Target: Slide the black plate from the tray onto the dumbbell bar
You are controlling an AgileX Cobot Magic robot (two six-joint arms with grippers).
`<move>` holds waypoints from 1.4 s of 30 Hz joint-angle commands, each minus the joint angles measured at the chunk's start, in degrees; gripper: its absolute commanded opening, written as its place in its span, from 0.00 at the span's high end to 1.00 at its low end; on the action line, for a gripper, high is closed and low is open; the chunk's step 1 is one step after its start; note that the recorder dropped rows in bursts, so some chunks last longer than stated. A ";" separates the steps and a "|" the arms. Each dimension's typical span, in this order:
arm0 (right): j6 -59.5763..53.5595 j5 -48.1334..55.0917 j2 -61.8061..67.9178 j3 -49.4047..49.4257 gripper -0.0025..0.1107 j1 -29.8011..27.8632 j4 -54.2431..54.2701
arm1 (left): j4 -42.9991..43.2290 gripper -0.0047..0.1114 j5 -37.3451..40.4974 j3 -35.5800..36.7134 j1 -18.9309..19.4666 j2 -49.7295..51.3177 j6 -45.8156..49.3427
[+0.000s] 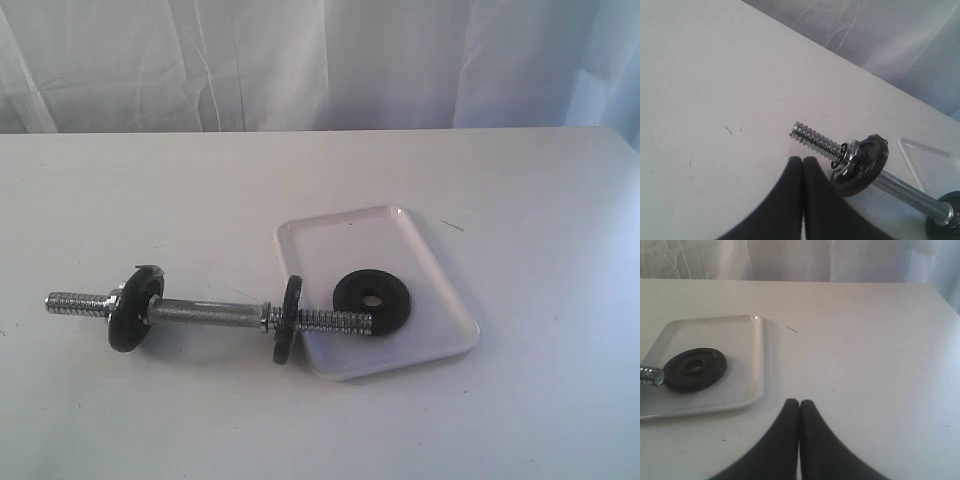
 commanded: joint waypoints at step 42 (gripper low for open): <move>0.19 -0.14 -0.34 0.28 0.98 -0.33 0.14 | -20.53 0.96 39.30 -59.76 -6.31 60.45 84.42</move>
